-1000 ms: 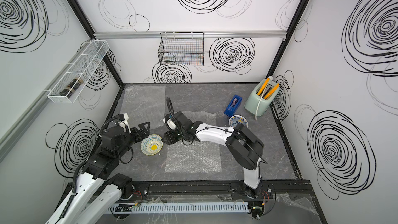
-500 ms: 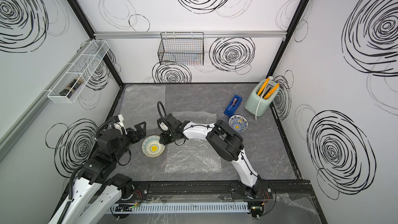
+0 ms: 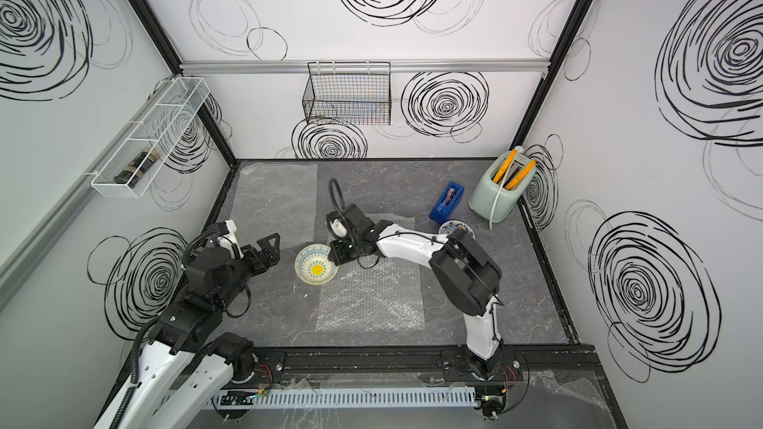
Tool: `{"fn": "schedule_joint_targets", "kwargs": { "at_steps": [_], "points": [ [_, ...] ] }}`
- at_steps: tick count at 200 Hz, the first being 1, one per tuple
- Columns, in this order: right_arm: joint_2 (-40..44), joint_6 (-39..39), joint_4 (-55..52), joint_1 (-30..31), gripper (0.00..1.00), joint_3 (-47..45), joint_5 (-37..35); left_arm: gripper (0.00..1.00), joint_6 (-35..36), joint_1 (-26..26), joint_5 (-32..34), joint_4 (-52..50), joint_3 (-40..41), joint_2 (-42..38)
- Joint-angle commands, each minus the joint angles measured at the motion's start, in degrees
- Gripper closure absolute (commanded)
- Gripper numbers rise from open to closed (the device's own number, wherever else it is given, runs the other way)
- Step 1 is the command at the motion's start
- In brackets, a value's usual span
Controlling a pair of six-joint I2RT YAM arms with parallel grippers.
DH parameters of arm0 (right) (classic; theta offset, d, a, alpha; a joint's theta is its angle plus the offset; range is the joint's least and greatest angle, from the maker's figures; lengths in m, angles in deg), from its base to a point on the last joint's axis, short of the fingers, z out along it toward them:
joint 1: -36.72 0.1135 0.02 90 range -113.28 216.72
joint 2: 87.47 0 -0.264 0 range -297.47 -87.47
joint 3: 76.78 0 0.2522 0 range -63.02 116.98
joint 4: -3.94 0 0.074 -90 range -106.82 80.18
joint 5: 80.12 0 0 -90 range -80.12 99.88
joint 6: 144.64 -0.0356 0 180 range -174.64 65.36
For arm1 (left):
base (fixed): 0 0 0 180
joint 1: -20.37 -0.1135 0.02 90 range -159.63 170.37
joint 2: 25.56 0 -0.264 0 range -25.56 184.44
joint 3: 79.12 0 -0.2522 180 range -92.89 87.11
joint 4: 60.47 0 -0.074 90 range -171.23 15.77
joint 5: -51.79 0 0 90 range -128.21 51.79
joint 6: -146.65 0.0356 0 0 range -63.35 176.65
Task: Wrap bowls in bubble wrap
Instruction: Pick up the bowl from the center of the board, then place the bowl on the bubble wrap.
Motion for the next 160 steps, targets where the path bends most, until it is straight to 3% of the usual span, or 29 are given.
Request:
{"fn": "schedule_joint_targets", "kwargs": {
  "at_steps": [1, 21, 43, 160],
  "points": [
    [7.33, 1.86, -1.68, -8.29, 1.00, -4.35, 0.45, 0.03, -0.58, 0.13, -0.85, 1.41, -0.70, 0.31],
    [10.53, 3.32, -2.56, -14.20, 1.00, -8.93, 1.00, 0.04, -0.57, 0.18, -1.76, 1.76, -0.53, 0.94],
    [11.57, 4.91, -4.03, -16.62, 1.00, -11.14, 0.27, 0.04, -0.49, 0.13, -2.57, 2.25, -0.35, 1.37],
    [7.56, 6.40, -5.79, -13.96, 1.00, -11.87, -5.65, 0.03, -0.45, 0.53, -3.20, 2.30, -0.17, 1.77]
  ]
}}
